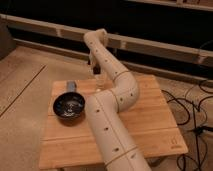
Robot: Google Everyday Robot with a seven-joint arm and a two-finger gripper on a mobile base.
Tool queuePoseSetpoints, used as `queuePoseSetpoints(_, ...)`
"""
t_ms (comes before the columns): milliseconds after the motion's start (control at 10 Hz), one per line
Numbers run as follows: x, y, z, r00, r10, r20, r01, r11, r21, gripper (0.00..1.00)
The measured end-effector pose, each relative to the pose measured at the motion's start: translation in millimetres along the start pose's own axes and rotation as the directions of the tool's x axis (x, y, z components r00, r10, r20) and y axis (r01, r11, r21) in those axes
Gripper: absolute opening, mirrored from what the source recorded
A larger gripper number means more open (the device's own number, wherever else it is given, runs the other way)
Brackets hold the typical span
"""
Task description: Place the eraser in the ceramic cup
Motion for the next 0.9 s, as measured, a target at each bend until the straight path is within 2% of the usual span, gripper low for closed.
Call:
queuePoseSetpoints(200, 0.1, -7.5, 1.6, 1.0, 0.006, 0.001, -0.006, 1.0, 0.012, 0.0)
queuePoseSetpoints(500, 0.7, -43.0, 2.8, 0.998, 0.06, 0.007, -0.06, 0.997, 0.053, 0.0)
queuePoseSetpoints(700, 0.0, -47.7, 2.8, 0.997, 0.071, 0.012, -0.072, 0.995, 0.069, 0.0)
queuePoseSetpoints(900, -3.0, -41.7, 0.0, 0.998, 0.06, 0.02, -0.062, 0.995, 0.08, 0.0)
